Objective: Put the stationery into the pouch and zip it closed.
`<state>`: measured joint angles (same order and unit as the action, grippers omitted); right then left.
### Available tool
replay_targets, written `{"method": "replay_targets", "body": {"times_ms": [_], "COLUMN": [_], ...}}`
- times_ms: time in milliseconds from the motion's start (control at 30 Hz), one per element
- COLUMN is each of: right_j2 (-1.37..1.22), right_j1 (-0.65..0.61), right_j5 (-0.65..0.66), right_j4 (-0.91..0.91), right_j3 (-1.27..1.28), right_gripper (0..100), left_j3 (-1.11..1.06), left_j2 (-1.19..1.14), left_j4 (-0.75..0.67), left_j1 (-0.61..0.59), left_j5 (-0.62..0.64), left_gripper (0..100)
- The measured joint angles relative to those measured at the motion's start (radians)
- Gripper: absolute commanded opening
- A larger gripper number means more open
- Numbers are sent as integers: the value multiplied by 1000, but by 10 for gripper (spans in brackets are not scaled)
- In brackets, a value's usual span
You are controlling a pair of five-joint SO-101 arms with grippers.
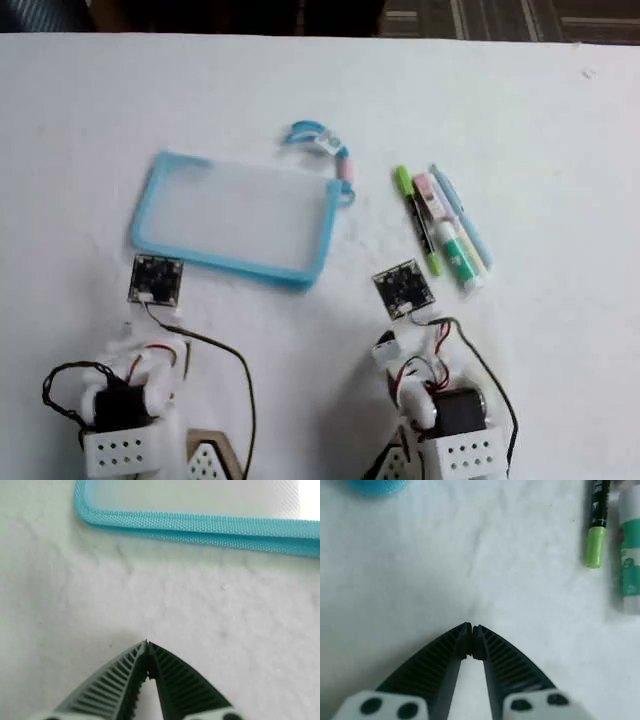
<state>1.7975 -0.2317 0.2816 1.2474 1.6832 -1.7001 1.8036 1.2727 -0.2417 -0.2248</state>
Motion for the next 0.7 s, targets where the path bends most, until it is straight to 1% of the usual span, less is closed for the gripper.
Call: {"method": "replay_targets", "body": {"times_ms": [700], "right_j2": [0], "right_j1": [-11], "right_j5": [0], "right_j4": [0], "right_j3": [0], "right_gripper": [17], "left_j3": [0], "left_j2": [0], "left_j4": [0], "left_j1": [0], "left_j5": [0], "left_gripper": [24]}}
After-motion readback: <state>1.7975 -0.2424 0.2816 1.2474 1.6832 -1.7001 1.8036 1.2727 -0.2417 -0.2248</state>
